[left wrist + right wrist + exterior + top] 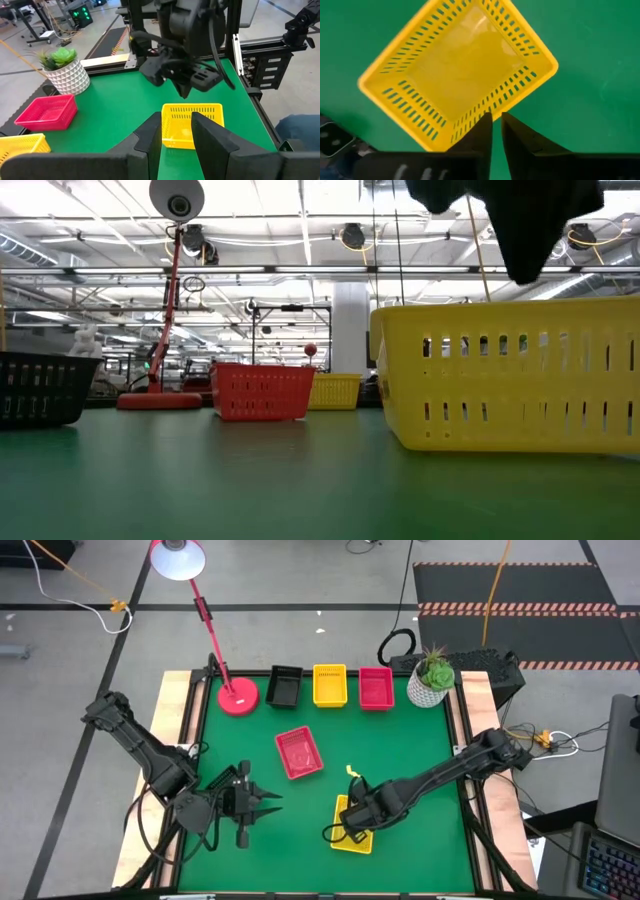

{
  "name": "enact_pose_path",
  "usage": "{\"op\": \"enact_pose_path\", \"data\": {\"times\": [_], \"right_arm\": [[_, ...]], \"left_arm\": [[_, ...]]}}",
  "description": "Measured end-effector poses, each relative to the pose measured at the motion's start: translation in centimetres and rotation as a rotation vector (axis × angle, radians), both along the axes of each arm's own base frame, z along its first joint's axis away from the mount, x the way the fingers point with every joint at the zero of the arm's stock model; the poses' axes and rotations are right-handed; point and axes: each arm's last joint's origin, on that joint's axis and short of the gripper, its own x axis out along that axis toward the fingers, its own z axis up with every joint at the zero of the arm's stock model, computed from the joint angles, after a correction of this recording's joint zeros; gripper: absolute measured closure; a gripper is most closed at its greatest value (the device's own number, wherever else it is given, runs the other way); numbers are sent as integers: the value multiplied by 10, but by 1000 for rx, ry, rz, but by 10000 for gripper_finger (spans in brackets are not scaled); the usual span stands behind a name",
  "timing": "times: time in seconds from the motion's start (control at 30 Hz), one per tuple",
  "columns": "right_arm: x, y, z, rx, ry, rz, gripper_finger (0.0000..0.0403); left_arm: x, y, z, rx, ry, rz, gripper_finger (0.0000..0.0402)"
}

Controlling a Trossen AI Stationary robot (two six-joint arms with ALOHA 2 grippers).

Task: Stack baskets by color
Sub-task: Stack the bottom yellow bin on the top stacked yellow bin

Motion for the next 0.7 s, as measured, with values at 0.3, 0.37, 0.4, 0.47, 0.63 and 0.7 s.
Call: {"op": "enact_pose_path", "data": {"times": [0.3,0.37,0.4,0.47,0.63,0.7], "right_arm": [[-7,-5,-22,-85,63,-113,273],[-10,-6,-29,-96,83,-128,260],[-11,-7,-32,-95,84,-130,255],[-10,-6,-38,-86,72,-135,249],[-8,-5,-47,-64,33,-145,247],[-8,-6,-50,-62,31,-156,251]], "left_arm": [[0,0,0,0,0,0,293],[0,0,0,0,0,0,293],[0,0,0,0,0,1,293],[0,0,0,0,0,0,293],[0,0,0,-1,0,1,293],[0,0,0,-1,0,1,293]]}}
